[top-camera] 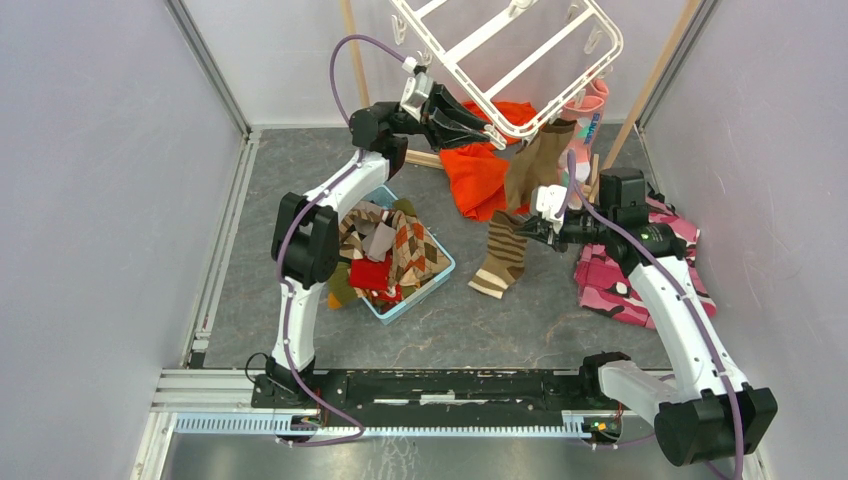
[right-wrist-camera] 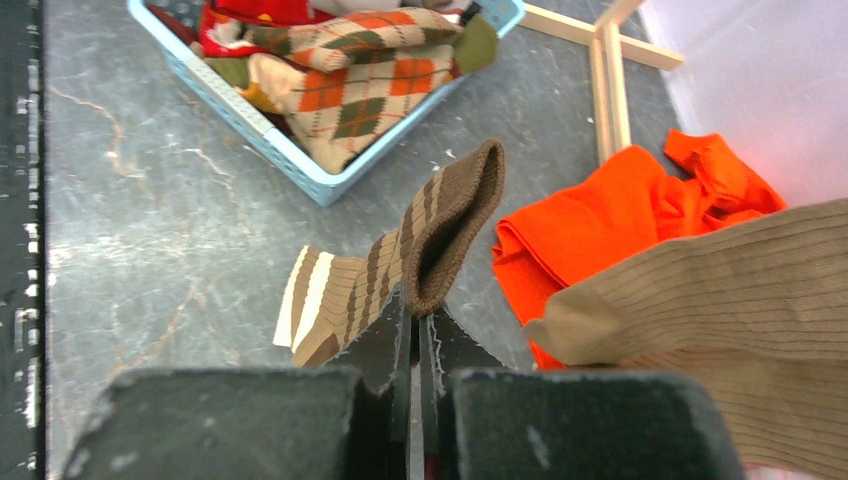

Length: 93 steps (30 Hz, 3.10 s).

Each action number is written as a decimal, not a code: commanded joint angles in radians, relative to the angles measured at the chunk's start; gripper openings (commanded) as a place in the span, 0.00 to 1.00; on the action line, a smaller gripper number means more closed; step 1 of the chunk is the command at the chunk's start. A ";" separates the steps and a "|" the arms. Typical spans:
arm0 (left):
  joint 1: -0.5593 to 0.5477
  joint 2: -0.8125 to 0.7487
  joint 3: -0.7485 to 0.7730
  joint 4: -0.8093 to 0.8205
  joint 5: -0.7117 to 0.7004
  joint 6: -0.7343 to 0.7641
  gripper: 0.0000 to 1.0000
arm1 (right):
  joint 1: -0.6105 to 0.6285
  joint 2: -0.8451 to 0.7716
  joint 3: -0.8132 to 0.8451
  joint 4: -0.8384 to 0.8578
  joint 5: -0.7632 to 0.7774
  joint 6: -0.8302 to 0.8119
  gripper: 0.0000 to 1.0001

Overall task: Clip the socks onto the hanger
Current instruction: Open the clamp at the hanger.

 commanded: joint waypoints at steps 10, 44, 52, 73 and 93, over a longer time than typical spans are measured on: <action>0.008 0.057 0.152 0.119 0.144 -0.136 0.02 | -0.004 0.056 0.103 0.195 0.083 0.002 0.00; -0.024 0.107 0.149 0.114 0.043 -0.316 0.44 | -0.006 0.083 0.102 0.204 0.071 0.051 0.00; -0.024 0.106 0.147 0.112 0.021 -0.326 0.55 | -0.013 0.082 0.099 0.202 0.063 0.051 0.00; -0.016 0.081 0.095 0.167 -0.080 -0.330 0.77 | -0.026 0.076 0.094 0.195 0.040 0.049 0.00; -0.018 0.108 0.170 0.211 -0.112 -0.399 0.73 | -0.030 0.078 0.095 0.197 0.034 0.049 0.00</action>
